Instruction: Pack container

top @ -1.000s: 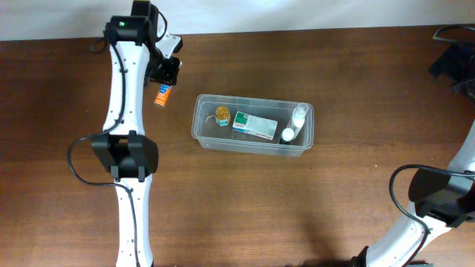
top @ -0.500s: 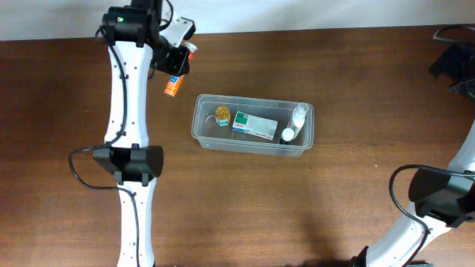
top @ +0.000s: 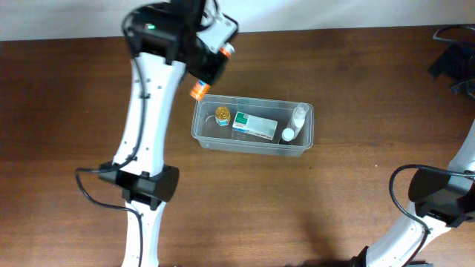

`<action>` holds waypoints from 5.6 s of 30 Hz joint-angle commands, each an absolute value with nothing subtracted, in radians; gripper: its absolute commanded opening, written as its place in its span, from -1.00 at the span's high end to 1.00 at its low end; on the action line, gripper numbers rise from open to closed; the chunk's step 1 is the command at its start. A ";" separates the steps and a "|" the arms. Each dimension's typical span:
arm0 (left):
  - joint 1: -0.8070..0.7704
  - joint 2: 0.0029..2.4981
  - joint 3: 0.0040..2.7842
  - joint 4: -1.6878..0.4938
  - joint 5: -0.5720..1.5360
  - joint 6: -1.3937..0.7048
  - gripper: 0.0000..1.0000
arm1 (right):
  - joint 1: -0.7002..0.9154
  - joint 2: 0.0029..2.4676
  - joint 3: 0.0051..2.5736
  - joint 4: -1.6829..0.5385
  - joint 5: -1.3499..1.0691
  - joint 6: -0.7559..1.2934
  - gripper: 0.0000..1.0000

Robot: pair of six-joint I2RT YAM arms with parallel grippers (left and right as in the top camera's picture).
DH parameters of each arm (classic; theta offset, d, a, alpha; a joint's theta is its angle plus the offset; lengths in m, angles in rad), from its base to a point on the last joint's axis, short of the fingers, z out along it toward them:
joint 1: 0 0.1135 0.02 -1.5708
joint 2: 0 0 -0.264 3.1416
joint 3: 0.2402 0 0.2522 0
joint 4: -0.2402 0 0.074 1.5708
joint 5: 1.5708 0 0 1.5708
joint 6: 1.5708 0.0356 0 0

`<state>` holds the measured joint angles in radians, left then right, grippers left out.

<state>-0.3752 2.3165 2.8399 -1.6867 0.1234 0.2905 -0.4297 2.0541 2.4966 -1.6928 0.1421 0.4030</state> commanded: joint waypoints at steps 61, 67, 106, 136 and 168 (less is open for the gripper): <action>-0.528 2.276 2.045 -1.313 0.183 0.806 0.39 | -0.432 2.035 2.510 -1.698 0.159 0.397 -0.97; -0.529 2.276 2.045 -1.320 0.176 0.806 0.07 | -0.432 2.035 2.510 -1.698 0.159 0.397 -0.97; -0.297 1.322 1.996 -1.677 -0.349 -0.181 -0.99 | -0.432 2.035 2.510 -1.698 0.159 0.397 -0.97; -0.298 0.775 0.472 -0.504 -0.445 -0.562 -0.99 | -0.432 2.035 2.510 -1.698 0.159 0.397 -0.97; -0.234 0.851 0.260 -0.169 -0.481 -0.387 -0.99 | -0.432 2.035 2.510 -1.698 0.159 0.397 -0.97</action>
